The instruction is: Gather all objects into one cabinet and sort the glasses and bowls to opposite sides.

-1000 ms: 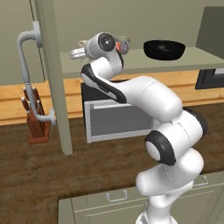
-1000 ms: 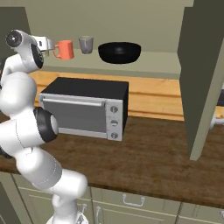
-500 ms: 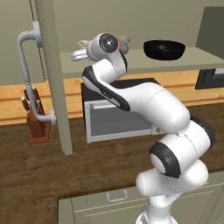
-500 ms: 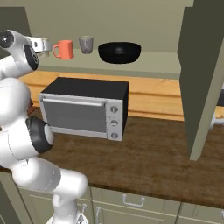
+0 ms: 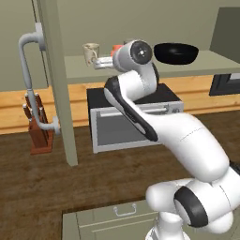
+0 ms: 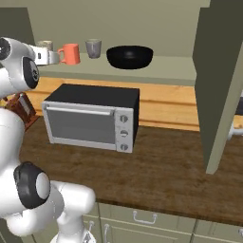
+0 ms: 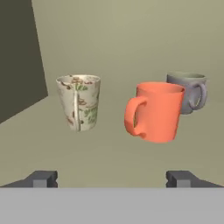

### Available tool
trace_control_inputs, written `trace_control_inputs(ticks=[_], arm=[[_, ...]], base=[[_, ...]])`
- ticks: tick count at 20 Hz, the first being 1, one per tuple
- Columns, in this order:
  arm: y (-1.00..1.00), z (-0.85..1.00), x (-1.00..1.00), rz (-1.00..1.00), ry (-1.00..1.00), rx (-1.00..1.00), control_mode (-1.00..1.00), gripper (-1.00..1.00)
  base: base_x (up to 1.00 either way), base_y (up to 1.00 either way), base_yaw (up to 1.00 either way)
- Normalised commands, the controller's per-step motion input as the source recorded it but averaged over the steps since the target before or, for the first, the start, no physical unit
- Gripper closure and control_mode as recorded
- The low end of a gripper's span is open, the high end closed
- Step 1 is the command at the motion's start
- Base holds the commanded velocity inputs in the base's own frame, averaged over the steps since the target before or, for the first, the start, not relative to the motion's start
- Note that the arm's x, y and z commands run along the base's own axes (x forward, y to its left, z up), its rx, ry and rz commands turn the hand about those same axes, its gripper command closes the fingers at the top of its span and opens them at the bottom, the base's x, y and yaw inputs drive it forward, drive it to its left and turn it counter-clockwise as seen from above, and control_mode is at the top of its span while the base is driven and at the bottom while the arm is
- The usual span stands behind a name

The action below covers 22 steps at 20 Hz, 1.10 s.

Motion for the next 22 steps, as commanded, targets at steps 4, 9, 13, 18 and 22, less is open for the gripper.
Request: trace_control_inputs(ticks=[4,9,13,18,22], arm=[[-0.63,0.03,-0.99,-0.08,0.0,0.06,-1.0,-1.0],[-0.7,0.23,-0.84,-0.08,0.0,0.04,-1.0,-1.0],[-0.7,0.39,-0.72,-0.09,0.04,0.0,-1.0,-1.0],[-0.47,0.19,-0.98,-0.12,0.02,0.0,-1.0,-1.0],[-0.39,0.11,-1.0,-0.11,0.0,0.0,-1.0,-1.0]], base=[[0.0,0.0,0.0],[0.0,0.0,0.0],[0.0,0.0,0.0],[0.0,0.0,0.0],[0.0,0.0,0.0]])
